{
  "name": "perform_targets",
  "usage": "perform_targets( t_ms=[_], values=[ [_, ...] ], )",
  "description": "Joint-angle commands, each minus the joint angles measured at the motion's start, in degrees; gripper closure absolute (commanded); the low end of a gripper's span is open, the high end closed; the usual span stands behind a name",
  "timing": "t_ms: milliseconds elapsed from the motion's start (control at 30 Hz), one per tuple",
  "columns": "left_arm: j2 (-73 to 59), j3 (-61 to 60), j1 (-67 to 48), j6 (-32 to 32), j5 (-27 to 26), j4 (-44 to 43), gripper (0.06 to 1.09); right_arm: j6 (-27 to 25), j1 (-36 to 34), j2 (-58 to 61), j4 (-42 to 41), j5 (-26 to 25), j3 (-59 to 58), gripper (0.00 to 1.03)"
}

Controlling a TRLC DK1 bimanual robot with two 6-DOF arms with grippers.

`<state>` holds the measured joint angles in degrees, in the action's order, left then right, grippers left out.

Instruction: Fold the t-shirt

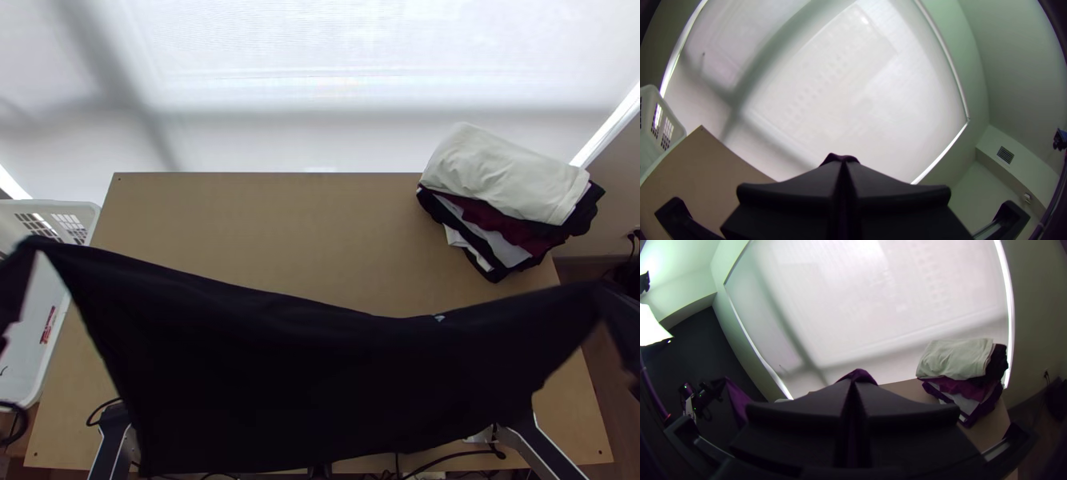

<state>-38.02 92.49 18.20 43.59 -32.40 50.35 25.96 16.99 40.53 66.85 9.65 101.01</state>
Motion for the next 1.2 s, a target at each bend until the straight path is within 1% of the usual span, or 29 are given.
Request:
perform_targets(
  t_ms=[0,133,267,333,467,600,767,900,1033,1167],
  values=[
    [1.19,-8.82,-0.44,-2.20,-0.20,-1.39,1.05,2.35,1.11,-0.28,-6.29,-0.33,-11.01,1.00],
    [0.84,-20.33,0.00,-5.27,-0.12,-6.58,1.05,4.46,2.87,0.34,-18.33,-0.16,-24.90,1.00],
    [-2.59,-25.87,1.40,-6.50,-0.20,-12.12,1.05,6.12,3.13,5.08,-28.79,1.25,-33.34,1.00],
    [-5.31,-27.54,1.58,-7.56,-0.20,-13.96,1.05,7.09,3.05,8.33,-33.19,2.48,-35.97,1.00],
    [-10.23,-30.09,3.07,-8.35,-0.12,-18.53,1.05,8.06,2.61,15.80,-39.69,2.92,-38.79,1.00],
    [-18.14,-30.35,3.43,-9.05,0.76,-20.82,1.05,9.55,1.29,23.71,-44.79,3.01,-38.61,1.00],
    [-28.60,-28.85,2.99,-12.48,3.57,-21.70,1.05,11.13,0.50,35.14,-46.55,3.01,-34.39,1.00],
    [-36.07,-26.39,2.63,-13.18,4.10,-22.49,1.05,12.89,-0.03,44.02,-46.28,2.92,-29.73,1.00],
    [-42.22,-24.02,2.02,-13.89,4.45,-21.78,1.05,15.00,-0.82,52.98,-42.94,1.69,-23.23,1.00],
    [-47.23,-21.30,1.58,-13.97,6.21,-21.43,1.05,15.18,-1.26,59.93,-39.08,0.19,-17.16,1.00]
  ],
)
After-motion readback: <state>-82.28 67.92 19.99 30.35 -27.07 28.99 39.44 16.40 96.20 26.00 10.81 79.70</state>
